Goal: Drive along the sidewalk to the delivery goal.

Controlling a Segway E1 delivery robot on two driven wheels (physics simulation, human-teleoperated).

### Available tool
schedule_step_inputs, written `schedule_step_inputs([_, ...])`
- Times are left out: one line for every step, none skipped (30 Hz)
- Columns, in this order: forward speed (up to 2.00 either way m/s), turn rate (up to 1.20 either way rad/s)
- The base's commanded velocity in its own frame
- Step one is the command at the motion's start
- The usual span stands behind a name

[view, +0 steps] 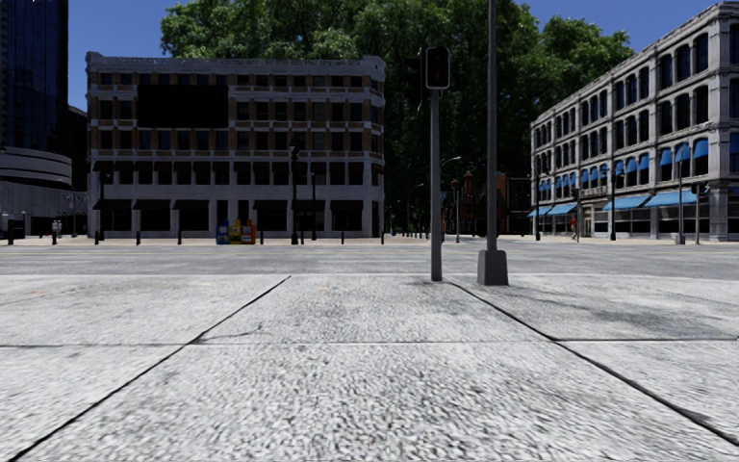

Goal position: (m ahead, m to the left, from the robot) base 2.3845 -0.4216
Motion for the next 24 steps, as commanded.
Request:
schedule_step_inputs([2.0, 0.0])
schedule_step_inputs([2.0, 0.0])
schedule_step_inputs([2.0, 0.0])
schedule_step_inputs([2.0, 0.0])
schedule_step_inputs([2.0, 0.0])
schedule_step_inputs([2.0, 0.0])
schedule_step_inputs([2.0, 0.0])
schedule_step_inputs([2.0, 0.0])
schedule_step_inputs([2.0, 0.0])
schedule_step_inputs([2.0, 0.0])
schedule_step_inputs([2.0, 0.0])
schedule_step_inputs([2.0, 0.0])
schedule_step_inputs([2.0, 0.0])
schedule_step_inputs([2.0, 0.0])
schedule_step_inputs([2.0, 0.0])
schedule_step_inputs([2.0, 0.0])
schedule_step_inputs([2.0, 0.0])
schedule_step_inputs([2.0, 0.0])
schedule_step_inputs([2.0, 0.0])
schedule_step_inputs([2.0, 0.0])
schedule_step_inputs([2.0, 0.0])
schedule_step_inputs([2.0, 0.0])
schedule_step_inputs([2.0, 0.0])
schedule_step_inputs([2.0, 0.0])
